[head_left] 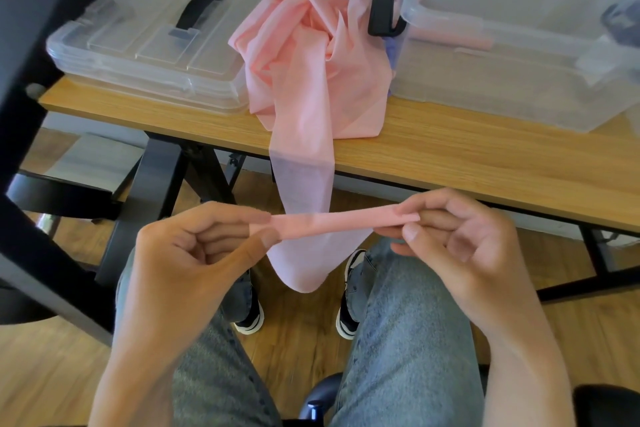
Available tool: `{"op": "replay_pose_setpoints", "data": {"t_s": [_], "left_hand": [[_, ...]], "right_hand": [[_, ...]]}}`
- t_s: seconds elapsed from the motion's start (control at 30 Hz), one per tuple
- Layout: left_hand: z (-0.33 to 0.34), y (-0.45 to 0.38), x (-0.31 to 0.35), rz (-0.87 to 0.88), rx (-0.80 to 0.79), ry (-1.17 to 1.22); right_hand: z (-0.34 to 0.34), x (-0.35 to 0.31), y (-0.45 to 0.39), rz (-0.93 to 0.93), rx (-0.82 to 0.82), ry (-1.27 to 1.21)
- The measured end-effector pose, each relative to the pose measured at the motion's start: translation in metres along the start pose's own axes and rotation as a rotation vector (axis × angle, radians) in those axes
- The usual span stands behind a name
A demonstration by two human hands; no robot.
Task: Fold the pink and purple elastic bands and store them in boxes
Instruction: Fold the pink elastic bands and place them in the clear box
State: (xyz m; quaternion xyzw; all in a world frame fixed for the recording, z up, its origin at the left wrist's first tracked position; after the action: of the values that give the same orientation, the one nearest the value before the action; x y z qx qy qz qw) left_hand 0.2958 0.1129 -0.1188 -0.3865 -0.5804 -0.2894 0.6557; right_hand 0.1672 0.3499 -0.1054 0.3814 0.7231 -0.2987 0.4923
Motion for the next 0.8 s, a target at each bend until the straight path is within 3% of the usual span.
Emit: {"op": "replay_pose_setpoints", "data": {"t_s": [0.53, 0.67, 0.8], "left_hand": [[0.000, 0.000, 0.001, -0.018, -0.052, -0.154], [0.002, 0.001, -0.001, -0.034, -0.078, -0.076], [-0.001, -0.001, -0.004, -0.038, -0.006, -0.012]], "right_hand": [[0.003, 0.008, -0.004, -0.009, 0.104, 0.465], [0.002, 0.006, -0.003, 0.001, 0.126, 0.279], [0.002, -0.001, -0.003, -0.015, 0.104, 0.143]]}}
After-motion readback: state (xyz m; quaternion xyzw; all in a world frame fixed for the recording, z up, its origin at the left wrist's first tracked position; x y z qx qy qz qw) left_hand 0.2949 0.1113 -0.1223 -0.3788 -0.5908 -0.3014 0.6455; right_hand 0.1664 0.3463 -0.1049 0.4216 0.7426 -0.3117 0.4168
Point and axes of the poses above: each hand's wrist, its own y-axis away from the middle knuckle, its own z-axis out of the palm, x = y × z, the point moved 3 cm from there along -y, towards the middle knuckle, and after that the axes turned 12 degrees about y, right-handed, at the moved point
